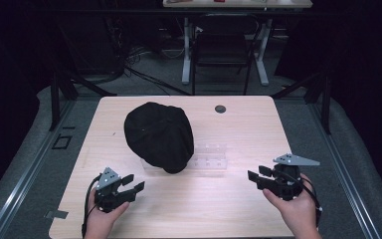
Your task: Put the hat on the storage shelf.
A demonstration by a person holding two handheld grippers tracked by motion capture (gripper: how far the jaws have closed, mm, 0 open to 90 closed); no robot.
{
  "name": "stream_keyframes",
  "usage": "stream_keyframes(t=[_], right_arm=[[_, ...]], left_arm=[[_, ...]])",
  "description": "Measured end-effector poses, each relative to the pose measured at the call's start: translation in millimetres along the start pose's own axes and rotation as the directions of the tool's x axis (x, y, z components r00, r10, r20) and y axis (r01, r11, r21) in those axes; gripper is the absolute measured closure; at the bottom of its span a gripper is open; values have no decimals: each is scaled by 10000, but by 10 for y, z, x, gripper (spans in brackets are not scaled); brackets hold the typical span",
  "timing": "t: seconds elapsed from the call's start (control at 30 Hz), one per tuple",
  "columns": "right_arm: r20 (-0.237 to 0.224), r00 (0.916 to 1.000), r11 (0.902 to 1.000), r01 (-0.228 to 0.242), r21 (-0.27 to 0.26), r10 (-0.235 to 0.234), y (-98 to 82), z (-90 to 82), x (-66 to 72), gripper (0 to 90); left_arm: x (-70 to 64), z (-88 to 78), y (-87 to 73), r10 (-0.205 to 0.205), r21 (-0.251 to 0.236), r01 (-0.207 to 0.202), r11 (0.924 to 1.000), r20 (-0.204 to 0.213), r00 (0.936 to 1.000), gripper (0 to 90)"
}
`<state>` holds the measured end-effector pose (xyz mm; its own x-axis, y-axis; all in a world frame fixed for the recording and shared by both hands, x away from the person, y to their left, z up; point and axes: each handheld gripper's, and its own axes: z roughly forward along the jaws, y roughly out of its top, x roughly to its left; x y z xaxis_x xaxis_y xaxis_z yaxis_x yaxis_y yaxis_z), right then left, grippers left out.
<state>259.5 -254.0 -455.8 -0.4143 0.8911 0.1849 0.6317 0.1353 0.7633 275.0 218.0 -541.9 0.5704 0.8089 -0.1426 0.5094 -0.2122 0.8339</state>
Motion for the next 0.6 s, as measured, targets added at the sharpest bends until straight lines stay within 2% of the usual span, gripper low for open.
stream_keyframes(t=[0.17,0.27,0.33,0.43,0.5,0.6], right_arm=[[161,9999,9998,32,-201,-28,-164,56,-2,506],[490,9985,9994,259,-209,-248,-265,96,-16,502],[841,9959,9984,374,-417,-338,-385,138,-46,502],[888,9956,9982,332,-505,-287,-413,147,-52,501],[963,9953,9976,193,-664,-129,-518,199,-81,500],[1164,9931,9975,210,-668,-131,-621,245,-113,500]], left_arm=[[8,-4,-15,18,33,-17,10000,-44,10000,472],[15,-7,-30,-43,0,43,10000,-74,10000,472],[18,-1,-40,-71,-49,71,10000,-86,9999,471],[15,8,-48,-52,-40,51,10000,-105,9999,471],[12,15,-49,-30,-19,29,10000,-137,9999,471],[7,12,-46,3,-41,-4,10000,-177,9998,466]])
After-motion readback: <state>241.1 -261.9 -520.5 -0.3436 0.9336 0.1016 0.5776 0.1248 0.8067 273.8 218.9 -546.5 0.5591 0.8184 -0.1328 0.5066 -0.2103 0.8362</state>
